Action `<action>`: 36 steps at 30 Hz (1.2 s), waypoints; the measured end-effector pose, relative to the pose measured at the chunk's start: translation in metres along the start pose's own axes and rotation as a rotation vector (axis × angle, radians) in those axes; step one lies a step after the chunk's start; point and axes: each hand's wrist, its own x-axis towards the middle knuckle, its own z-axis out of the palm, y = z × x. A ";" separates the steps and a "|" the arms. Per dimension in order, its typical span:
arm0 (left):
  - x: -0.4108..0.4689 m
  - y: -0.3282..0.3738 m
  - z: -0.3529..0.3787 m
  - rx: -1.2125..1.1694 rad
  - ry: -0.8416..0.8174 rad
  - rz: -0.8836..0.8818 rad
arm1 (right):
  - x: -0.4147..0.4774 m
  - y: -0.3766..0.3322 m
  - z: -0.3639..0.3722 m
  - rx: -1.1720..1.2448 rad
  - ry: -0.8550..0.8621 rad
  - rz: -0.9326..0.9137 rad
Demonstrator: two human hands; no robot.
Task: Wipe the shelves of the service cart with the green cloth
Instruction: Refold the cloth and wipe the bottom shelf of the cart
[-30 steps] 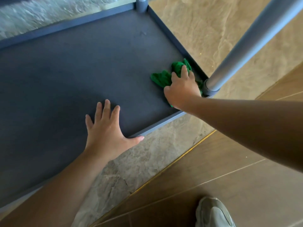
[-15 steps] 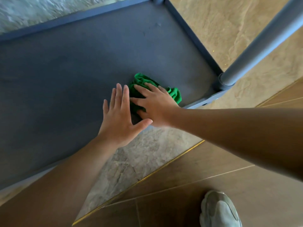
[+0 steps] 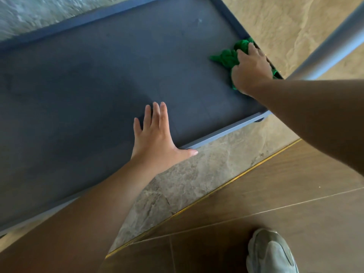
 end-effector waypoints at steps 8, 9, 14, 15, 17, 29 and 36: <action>-0.002 0.004 0.000 0.042 -0.018 0.013 | -0.090 -0.018 0.023 0.054 0.017 -0.012; -0.001 0.005 0.000 0.041 -0.023 0.015 | -0.109 -0.029 0.027 0.052 0.013 -0.104; -0.006 -0.008 -0.011 0.046 -0.108 0.102 | -0.138 -0.065 0.038 0.000 -0.136 -0.493; -0.011 -0.021 -0.015 0.088 -0.139 0.155 | -0.136 -0.064 0.037 -0.007 -0.133 -0.516; -0.031 -0.062 -0.025 0.222 -0.182 0.236 | -0.130 -0.056 0.034 -0.016 -0.116 -0.506; -0.149 -0.254 -0.035 0.300 -0.153 0.011 | -0.161 -0.127 0.057 -0.084 -0.145 -0.568; -0.149 -0.249 -0.034 0.266 -0.113 0.003 | -0.196 -0.199 0.077 -0.094 -0.222 -0.770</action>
